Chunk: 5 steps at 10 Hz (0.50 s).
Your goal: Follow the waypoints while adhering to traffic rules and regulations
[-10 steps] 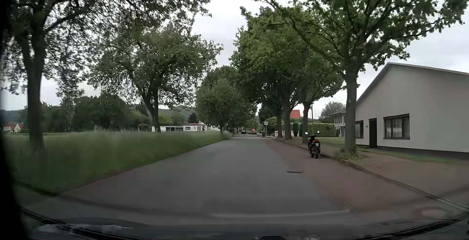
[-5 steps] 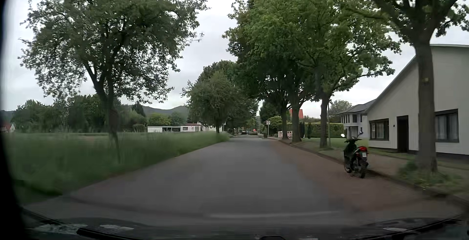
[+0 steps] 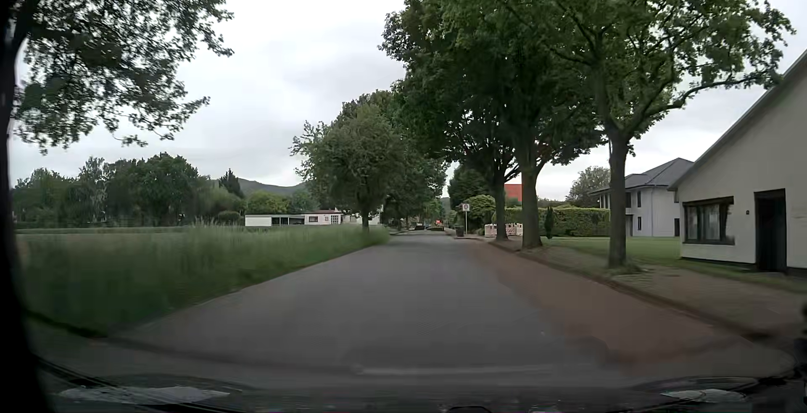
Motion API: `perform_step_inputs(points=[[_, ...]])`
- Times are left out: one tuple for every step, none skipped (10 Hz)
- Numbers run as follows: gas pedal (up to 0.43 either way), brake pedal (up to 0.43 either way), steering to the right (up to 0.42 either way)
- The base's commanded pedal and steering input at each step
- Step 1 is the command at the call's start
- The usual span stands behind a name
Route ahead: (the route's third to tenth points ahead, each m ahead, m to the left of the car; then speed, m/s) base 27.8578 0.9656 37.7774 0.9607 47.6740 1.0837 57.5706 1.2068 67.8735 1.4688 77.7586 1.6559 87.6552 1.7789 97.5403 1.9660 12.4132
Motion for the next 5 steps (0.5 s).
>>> perform_step_inputs(points=[[0.150,0.000,0.001],[0.150,0.000,0.000],[0.150,0.000,0.001],[0.079,0.000,0.002],[0.000,0.000,0.002]])
